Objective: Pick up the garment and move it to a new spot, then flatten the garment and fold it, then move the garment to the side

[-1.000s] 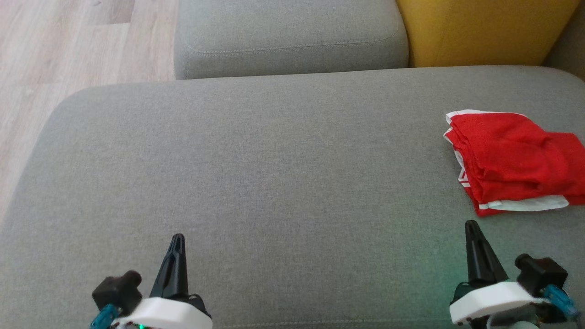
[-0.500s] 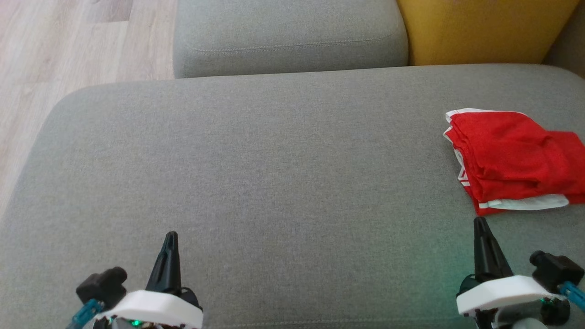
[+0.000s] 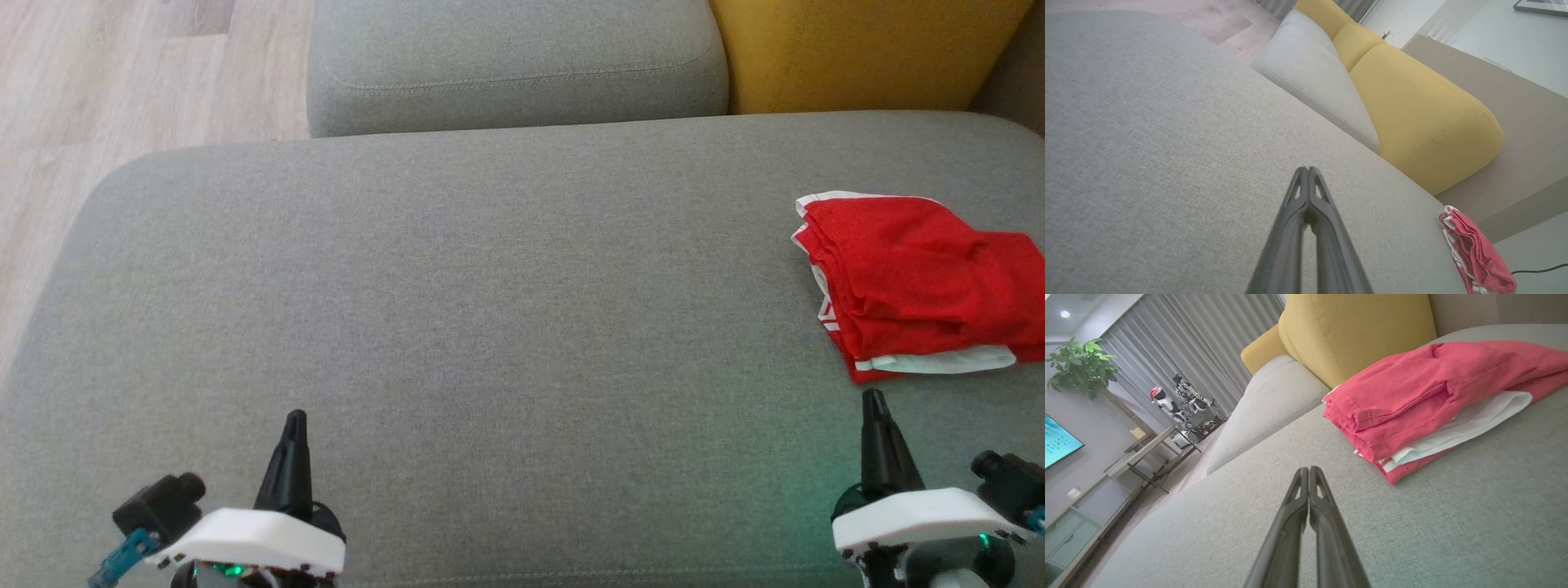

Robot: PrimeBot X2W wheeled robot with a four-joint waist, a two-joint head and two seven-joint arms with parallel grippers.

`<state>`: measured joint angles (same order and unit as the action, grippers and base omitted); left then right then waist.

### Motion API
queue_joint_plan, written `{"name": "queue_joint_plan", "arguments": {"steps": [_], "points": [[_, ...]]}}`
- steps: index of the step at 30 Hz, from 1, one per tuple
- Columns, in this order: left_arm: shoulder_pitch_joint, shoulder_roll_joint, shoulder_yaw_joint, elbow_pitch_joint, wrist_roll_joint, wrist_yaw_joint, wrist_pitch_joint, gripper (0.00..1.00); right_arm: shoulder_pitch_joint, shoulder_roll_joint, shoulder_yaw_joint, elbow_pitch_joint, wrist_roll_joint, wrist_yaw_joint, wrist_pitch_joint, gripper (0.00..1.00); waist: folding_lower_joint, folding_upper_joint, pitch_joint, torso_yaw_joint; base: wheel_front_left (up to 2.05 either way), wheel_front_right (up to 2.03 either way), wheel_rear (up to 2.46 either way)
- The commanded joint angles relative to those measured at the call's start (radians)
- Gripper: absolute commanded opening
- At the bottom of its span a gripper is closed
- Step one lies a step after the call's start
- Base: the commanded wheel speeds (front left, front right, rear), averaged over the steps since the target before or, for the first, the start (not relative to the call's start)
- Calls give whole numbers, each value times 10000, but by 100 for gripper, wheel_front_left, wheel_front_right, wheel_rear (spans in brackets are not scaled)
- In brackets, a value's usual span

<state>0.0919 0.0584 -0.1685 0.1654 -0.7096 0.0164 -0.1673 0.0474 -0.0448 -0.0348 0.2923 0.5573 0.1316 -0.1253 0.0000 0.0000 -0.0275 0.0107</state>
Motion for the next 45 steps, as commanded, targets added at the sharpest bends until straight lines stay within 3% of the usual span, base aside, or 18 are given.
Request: {"name": "queue_joint_plan", "arguments": {"steps": [1,45], "points": [[-569,137,288,-258,-359,-111,60,0,-639,-24,-1,-374,416,-3,75,0,0,0,8,-2,0,0,0],[-1272,211,1319,260,-4961,-802,1248,0,-1104,-40,-403,-427,5548,-6,1250,0,0,0,160,-56,0,0,0]]}}
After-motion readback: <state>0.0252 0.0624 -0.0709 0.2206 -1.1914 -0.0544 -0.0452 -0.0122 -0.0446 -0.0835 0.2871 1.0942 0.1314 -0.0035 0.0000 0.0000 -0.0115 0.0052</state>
